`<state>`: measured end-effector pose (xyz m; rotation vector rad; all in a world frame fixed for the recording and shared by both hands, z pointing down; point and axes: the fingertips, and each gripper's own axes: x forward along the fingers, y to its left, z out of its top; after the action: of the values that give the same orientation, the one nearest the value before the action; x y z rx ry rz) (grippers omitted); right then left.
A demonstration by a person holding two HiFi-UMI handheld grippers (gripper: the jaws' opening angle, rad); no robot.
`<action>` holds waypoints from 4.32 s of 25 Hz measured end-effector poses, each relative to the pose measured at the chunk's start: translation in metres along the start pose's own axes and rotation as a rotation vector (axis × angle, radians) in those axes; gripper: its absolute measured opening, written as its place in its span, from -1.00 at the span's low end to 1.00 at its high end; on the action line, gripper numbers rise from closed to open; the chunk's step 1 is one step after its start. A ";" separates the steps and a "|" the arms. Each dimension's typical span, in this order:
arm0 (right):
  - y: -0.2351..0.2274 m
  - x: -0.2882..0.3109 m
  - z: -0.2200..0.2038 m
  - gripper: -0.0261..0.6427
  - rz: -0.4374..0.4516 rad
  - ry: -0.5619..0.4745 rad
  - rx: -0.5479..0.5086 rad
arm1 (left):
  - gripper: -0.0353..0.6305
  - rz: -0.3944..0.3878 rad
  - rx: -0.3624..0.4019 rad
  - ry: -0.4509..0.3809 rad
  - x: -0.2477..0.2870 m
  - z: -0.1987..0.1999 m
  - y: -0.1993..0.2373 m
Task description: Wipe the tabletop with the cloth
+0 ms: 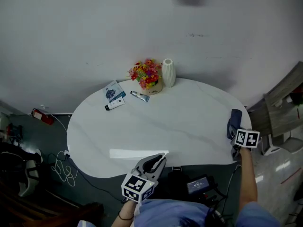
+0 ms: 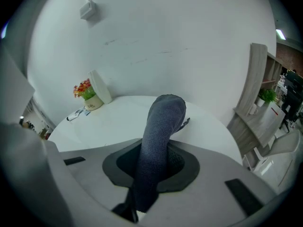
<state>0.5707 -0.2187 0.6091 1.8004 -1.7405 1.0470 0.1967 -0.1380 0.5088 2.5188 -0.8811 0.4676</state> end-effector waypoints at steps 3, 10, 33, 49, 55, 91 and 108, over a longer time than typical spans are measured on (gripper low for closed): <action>0.061 0.002 0.000 -0.71 0.059 -0.008 -0.046 | -0.71 0.030 -0.013 -0.011 -0.033 -0.013 0.018; 0.237 0.008 -0.021 -0.71 0.220 0.008 -0.175 | -0.71 0.155 -0.064 -0.041 -0.142 -0.050 0.082; 0.812 -0.015 -0.225 -0.71 0.929 0.199 -0.721 | -0.71 0.492 -0.269 -0.153 -0.371 -0.158 0.174; 0.810 0.015 -0.302 -0.71 0.879 0.360 -0.769 | -0.71 0.573 -0.344 -0.099 -0.415 -0.203 0.182; 0.722 0.040 -0.252 -0.71 0.745 0.319 -0.671 | -0.71 0.493 -0.274 -0.092 -0.379 -0.174 0.187; -0.066 -0.063 -0.107 -0.71 -0.041 0.102 -0.012 | -0.71 -0.042 -0.028 -0.003 0.001 -0.046 -0.088; -0.004 -0.078 -0.107 -0.71 0.025 0.048 -0.013 | -0.71 0.058 -0.050 -0.046 -0.053 -0.054 -0.051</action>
<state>0.5561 -0.0868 0.6180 1.7353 -1.7414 1.0777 0.1808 -0.0486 0.5168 2.4730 -0.9732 0.4017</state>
